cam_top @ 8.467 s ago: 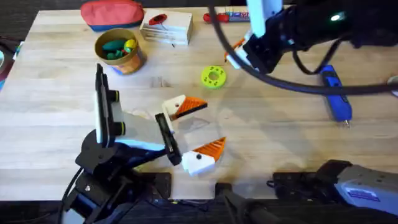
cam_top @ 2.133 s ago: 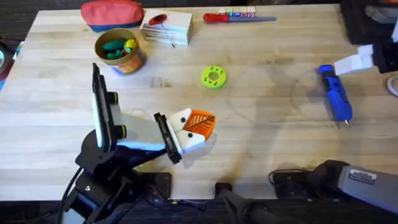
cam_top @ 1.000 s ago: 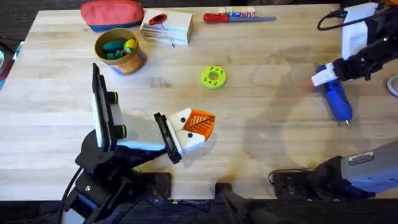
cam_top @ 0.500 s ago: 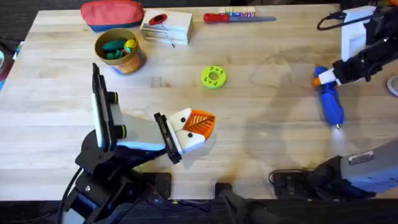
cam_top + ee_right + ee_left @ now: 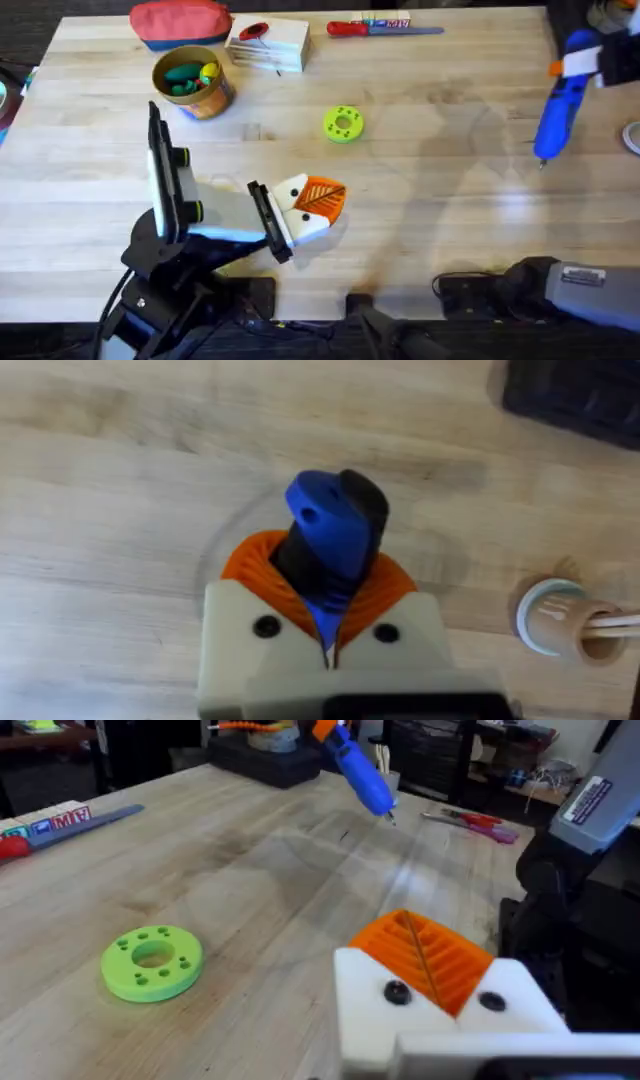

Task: Pick up the gripper from the table and insert it into the empty holder that is missing its gripper. Then pick up a screw, insert it into the mounting hole, and use the screwdriver to tighten it. Finally, clean up the table by picking up the vegetable and placing it into the bucket.

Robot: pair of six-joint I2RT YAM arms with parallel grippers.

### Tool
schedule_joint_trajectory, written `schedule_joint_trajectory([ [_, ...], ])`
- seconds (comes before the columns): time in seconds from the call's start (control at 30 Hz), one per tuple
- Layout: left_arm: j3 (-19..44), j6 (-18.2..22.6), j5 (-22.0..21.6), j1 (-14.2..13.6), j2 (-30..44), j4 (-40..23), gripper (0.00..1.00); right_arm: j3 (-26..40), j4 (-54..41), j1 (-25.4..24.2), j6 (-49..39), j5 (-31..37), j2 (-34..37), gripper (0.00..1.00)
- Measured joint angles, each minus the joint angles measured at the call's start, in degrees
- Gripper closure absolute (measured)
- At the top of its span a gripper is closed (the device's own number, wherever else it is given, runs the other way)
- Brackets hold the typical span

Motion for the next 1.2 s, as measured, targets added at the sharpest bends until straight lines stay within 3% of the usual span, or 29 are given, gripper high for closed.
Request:
schedule_joint_trajectory([
  [0.23,0.0,0.0,0.0,0.0,0.0,0.0,0.992,0.1,-0.4,0.0,3.8,-6.1,-12.7,0.993],
  [0.57,0.0,0.0,0.0,0.0,0.0,0.0,0.992,-1.9,5.9,2.2,10.2,-21.4,-27.2,0.993],
  [0.73,0.0,0.0,0.0,0.0,0.0,0.0,0.992,-7.3,15.9,9.7,15.5,-24.6,-33.5,0.994],
  [1.2,0.0,0.0,0.0,0.0,0.0,0.0,0.992,-28.5,55.1,40.8,31.5,-26.5,-40.1,0.994],
])
